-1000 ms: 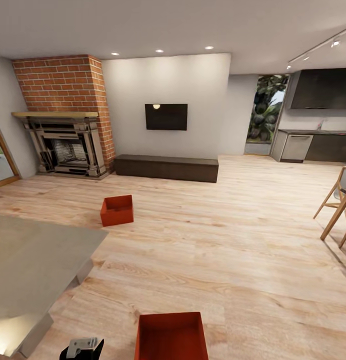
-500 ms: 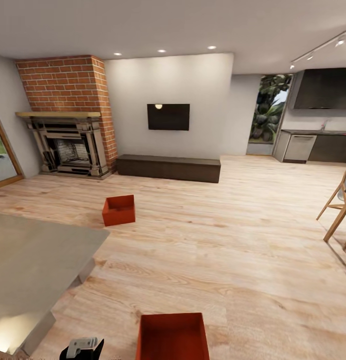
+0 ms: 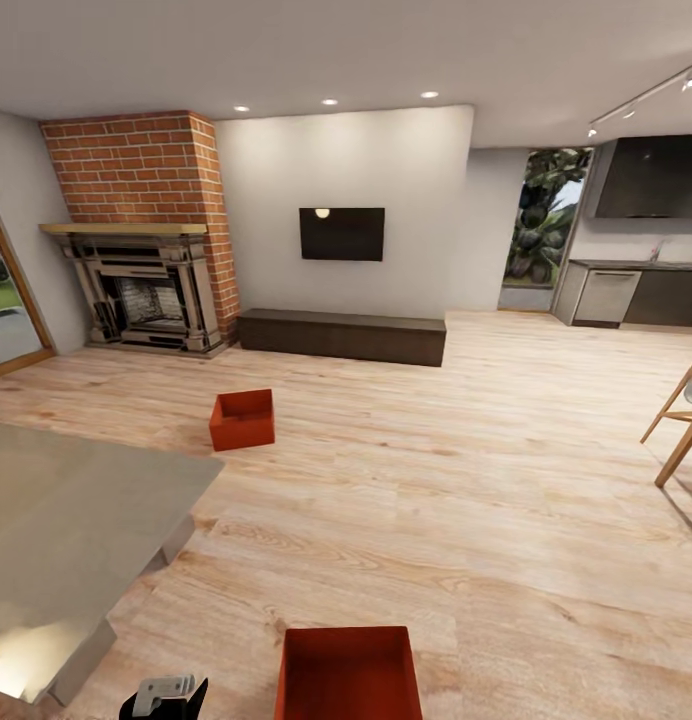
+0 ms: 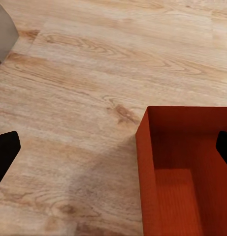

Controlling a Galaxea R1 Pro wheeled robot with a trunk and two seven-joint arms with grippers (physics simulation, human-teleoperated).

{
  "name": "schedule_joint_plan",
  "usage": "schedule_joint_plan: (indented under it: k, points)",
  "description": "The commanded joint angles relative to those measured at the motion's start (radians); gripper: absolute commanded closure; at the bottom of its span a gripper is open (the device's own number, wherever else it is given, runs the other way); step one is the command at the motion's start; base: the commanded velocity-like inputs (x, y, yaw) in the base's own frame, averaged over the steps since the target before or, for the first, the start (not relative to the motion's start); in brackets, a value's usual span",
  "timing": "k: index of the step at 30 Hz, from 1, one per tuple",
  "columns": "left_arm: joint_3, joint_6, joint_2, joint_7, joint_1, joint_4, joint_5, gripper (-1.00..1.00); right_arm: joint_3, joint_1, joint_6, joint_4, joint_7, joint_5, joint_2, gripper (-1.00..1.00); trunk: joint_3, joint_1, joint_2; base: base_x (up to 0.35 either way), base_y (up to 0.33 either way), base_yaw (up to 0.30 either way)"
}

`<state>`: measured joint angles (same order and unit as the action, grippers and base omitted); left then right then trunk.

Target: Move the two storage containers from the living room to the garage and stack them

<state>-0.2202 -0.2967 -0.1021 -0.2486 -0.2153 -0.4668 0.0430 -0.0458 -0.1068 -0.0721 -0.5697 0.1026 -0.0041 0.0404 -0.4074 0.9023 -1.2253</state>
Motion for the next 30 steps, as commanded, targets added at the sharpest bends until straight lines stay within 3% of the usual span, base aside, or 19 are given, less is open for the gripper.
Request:
schedule_joint_plan:
  k: [1, 30]
  points:
    - [-0.008, -0.002, 0.001, -0.009, -0.001, 0.001, 0.005, -1.0, -0.005, -0.001, -0.003, 0.001, 0.008, 0.0, -0.001, -1.0, -0.001, 0.0, -0.001, 0.0, 0.0, 0.037]
    - [-0.008, -0.002, 0.001, -0.009, -0.001, 0.001, 0.005, -1.0, -0.005, -0.001, -0.003, 0.001, 0.007, 0.0, -0.002, -1.0, -0.001, 0.0, -0.001, 0.0, 0.0, 0.004]
